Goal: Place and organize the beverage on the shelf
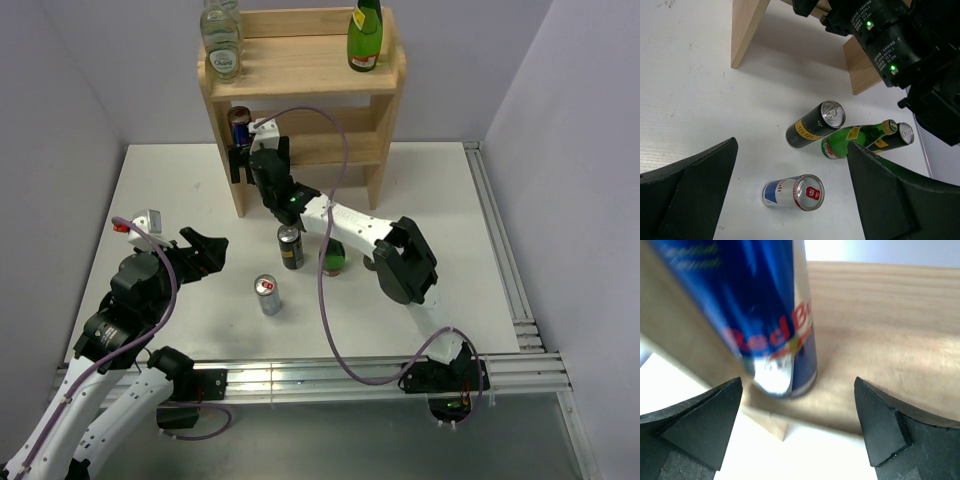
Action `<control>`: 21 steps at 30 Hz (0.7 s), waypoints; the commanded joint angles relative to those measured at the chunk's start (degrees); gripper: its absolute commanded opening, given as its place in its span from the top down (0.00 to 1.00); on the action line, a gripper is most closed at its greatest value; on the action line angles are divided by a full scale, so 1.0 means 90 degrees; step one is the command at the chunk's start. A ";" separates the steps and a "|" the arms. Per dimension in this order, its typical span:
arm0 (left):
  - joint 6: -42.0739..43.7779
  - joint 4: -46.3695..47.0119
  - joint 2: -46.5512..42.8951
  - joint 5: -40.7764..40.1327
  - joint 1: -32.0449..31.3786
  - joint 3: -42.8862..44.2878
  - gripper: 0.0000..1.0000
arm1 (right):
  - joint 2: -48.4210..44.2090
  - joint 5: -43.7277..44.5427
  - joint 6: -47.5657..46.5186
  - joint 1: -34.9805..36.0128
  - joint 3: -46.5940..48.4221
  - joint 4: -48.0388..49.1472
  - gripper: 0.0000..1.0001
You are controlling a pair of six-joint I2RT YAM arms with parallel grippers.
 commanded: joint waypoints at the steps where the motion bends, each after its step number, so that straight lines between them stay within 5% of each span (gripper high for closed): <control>1: 0.0067 0.0144 -0.0053 -0.0057 -0.0020 0.0066 0.02 | -0.0575 -0.0267 0.0092 0.0142 -0.0412 0.0064 0.00; 13: 0.0135 0.0134 0.0171 -0.0232 -0.0011 0.0154 0.01 | -0.1883 -0.0161 -0.0269 0.0533 -0.1973 0.0337 0.00; 21: 0.0116 0.0408 0.0786 -0.0163 -0.0467 0.0310 0.01 | -0.3943 0.0503 -0.0006 0.1021 -0.3653 0.0523 0.00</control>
